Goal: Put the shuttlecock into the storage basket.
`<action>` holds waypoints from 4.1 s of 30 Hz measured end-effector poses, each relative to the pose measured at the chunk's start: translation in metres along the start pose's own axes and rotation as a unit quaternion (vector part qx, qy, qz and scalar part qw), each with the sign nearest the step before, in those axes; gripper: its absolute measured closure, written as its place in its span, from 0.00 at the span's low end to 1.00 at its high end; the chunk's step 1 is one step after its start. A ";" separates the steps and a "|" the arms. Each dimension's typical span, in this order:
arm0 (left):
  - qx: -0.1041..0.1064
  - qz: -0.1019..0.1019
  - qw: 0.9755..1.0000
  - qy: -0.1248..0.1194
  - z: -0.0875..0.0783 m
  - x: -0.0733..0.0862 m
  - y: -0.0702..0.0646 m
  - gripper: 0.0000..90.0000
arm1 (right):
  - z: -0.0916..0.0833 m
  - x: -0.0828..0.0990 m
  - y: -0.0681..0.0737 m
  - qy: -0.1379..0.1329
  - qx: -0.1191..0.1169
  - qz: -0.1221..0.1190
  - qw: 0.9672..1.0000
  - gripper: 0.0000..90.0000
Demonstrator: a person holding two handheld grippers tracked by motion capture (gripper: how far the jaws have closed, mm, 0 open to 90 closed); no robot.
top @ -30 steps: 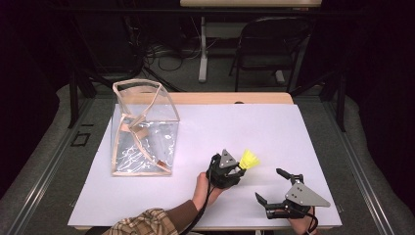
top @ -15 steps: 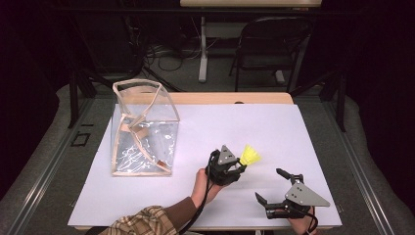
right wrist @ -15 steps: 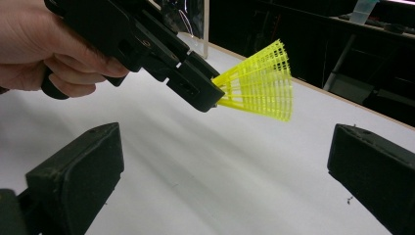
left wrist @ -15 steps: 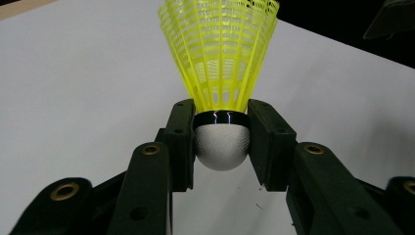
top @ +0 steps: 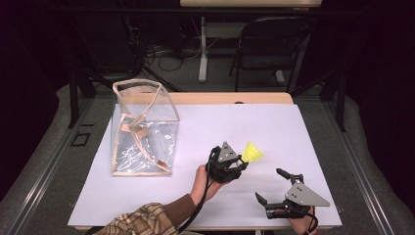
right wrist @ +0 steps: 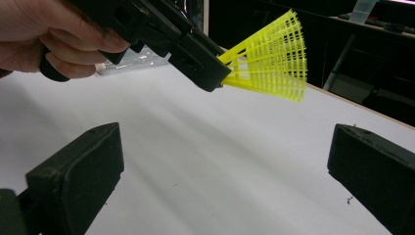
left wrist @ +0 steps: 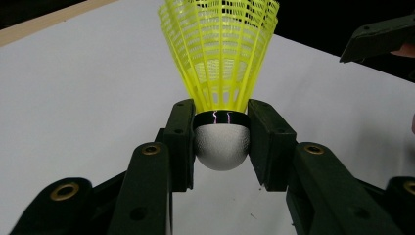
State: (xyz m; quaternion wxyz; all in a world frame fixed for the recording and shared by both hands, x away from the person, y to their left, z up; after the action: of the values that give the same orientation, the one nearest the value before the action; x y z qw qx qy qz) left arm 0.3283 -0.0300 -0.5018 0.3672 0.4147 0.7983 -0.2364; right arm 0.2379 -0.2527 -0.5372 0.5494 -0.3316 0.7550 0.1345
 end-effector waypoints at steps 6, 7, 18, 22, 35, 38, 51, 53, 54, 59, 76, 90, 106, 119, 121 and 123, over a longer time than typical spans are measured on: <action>0.001 0.005 1.000 -0.006 -0.004 -0.006 -0.001 0.72 | 0.000 0.000 0.000 0.000 0.000 0.000 1.000 0.00; 0.002 0.007 1.000 -0.006 -0.005 -0.007 -0.001 0.72 | 0.000 0.000 0.000 0.000 0.000 0.000 1.000 0.00; 0.000 0.013 1.000 -0.016 -0.014 -0.016 0.004 0.72 | 0.000 0.000 0.000 0.002 -0.001 0.002 1.000 0.00; -0.003 0.012 1.000 -0.020 -0.017 -0.018 0.007 0.72 | 0.000 0.000 0.000 0.002 0.000 0.002 1.000 0.00; -0.012 0.016 1.000 -0.022 -0.023 -0.021 0.016 0.72 | 0.000 0.000 0.000 0.002 0.001 0.002 1.000 0.00; -0.014 0.017 1.000 -0.022 -0.024 -0.022 0.018 0.72 | 0.000 0.000 0.000 0.002 0.001 0.002 1.000 0.00; -0.017 0.024 0.999 -0.020 -0.025 -0.024 0.024 0.72 | 0.001 0.000 0.000 0.003 0.001 0.003 1.000 0.00; -0.016 0.022 0.999 -0.021 -0.025 -0.025 0.024 0.72 | 0.001 0.000 0.000 0.003 0.001 0.003 1.000 0.00; -0.017 0.022 0.999 -0.021 -0.024 -0.025 0.025 0.72 | 0.001 0.000 0.000 0.003 0.001 0.003 1.000 0.00; -0.018 0.021 0.999 -0.021 -0.025 -0.026 0.028 0.72 | 0.001 0.000 0.000 0.003 0.001 0.003 1.000 0.00; -0.028 0.018 0.999 -0.030 -0.031 -0.031 0.041 0.72 | 0.001 0.000 0.000 0.004 0.001 0.002 1.000 0.00; -0.037 0.018 0.999 -0.033 -0.036 -0.033 0.051 0.72 | 0.001 0.000 0.000 0.004 0.001 0.002 1.000 0.00; -0.063 0.016 0.997 -0.044 -0.054 -0.036 0.069 0.72 | 0.002 0.000 0.000 0.005 0.002 0.002 1.000 0.00; -0.080 0.014 0.995 -0.051 -0.065 -0.038 0.082 0.72 | 0.002 0.000 0.000 0.004 0.002 0.003 1.000 0.00; -0.082 0.014 0.995 -0.052 -0.067 -0.039 0.084 0.72 | 0.002 0.000 0.000 0.004 0.002 0.002 1.000 0.00; -0.085 0.015 0.995 -0.053 -0.069 -0.039 0.086 0.72 | 0.002 0.001 0.000 0.006 0.001 0.004 1.000 0.00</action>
State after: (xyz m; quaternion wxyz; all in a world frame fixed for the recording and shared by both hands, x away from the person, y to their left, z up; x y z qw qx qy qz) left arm 0.3884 0.0443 -0.4346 0.4468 0.3803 0.7887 -0.1837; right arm 0.2393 -0.2516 -0.5385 0.5452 -0.3287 0.7595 0.1337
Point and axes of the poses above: each handheld gripper's, and its own axes: z roughly forward along the jaws, x roughly out of its underside, y roughly to its left, the point moved 1 cm from there along z, roughly forward along the jaws, and after that the axes turned 7 degrees about y, right-handed, at the moved point
